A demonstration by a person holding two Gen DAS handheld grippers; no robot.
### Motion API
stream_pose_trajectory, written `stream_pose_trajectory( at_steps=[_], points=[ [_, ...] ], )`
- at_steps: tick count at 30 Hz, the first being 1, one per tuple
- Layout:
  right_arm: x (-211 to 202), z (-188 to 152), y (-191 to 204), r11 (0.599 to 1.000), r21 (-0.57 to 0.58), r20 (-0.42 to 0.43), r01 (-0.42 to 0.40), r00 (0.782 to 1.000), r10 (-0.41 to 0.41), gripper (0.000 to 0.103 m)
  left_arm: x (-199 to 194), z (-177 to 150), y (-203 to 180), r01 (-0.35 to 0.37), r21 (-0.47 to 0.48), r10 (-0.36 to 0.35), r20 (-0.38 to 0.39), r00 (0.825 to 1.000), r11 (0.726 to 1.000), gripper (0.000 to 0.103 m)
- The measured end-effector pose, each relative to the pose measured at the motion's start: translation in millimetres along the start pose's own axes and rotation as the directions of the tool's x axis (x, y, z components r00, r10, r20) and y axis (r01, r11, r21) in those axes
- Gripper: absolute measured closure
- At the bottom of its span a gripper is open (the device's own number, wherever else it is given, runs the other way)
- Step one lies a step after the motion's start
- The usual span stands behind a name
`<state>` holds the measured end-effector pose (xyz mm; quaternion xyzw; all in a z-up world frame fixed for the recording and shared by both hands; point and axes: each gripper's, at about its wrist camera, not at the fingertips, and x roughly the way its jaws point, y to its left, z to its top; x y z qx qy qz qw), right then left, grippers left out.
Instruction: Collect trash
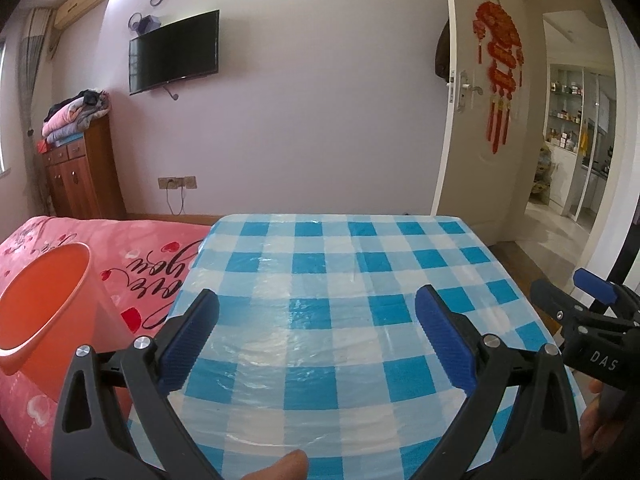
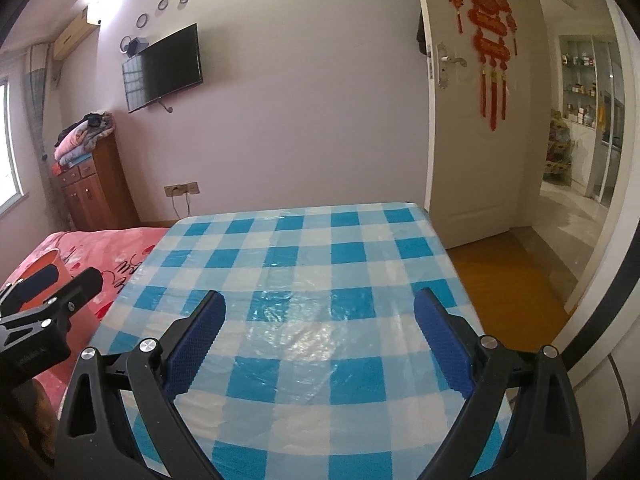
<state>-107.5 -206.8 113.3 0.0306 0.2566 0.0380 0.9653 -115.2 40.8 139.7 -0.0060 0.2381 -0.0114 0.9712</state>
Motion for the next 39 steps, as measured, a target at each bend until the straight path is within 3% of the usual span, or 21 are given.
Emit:
stream_pose_trajectory(
  at_steps=[22,26,32,39],
  points=[
    [8,-13,-7,1.0,-0.019,0.002,0.024,1.0,-0.024,0.009,18,-12,-19,0.023,0.02,-0.022,-0.031,0.999,1.0,0.004],
    [23,-18,-12,1.0,-0.008,-0.033,0.018,0.999,-0.018,0.009,29,-16,-23,0.027,0.028,-0.026,-0.044,0.999,0.999,0.004],
    [60,-31,-24,0.999,0.017,-0.13,0.031,0.991,-0.029,0.009,66,-32,-31,0.008,0.037,-0.003,-0.136,0.991,0.999,0.004],
    [109,-52,-30,0.999,0.016,-0.25,0.047,0.967,-0.041,0.009,116,-58,-36,-0.048,0.047,0.059,-0.258,0.964,0.998,0.004]
  ],
)
